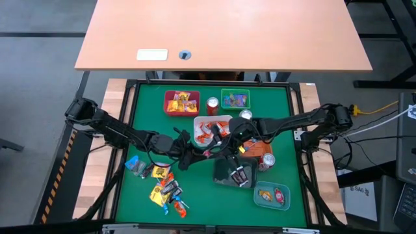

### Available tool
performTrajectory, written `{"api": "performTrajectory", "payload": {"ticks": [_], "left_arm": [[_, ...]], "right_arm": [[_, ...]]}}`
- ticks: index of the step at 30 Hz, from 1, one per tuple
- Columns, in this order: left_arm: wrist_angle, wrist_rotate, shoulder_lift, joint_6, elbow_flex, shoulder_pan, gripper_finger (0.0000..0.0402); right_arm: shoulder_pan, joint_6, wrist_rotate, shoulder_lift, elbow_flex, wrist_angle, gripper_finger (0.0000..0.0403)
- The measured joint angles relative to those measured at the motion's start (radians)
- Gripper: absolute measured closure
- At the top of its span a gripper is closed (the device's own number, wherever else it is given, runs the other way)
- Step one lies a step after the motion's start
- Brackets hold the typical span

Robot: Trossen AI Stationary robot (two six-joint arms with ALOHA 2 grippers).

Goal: Sort candy
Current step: Put the red candy into the dark green bin

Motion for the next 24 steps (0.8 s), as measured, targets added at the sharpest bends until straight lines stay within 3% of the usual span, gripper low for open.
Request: {"api": "performTrajectory", "payload": {"ticks": [15, 24], "left_arm": [[-0.019, 0.003, 0.000, 0.097, 0.000, -0.029, 0.0216], [-0.060, 0.003, 0.000, 0.154, 0.000, -0.069, 0.0216]], "right_arm": [[0.022, 0.032, 0.132, -0.153, 0.001, -0.278, 0.0238], [0.201, 0.361, 0.131, -0.269, 0.002, -0.598, 0.0238]]}}
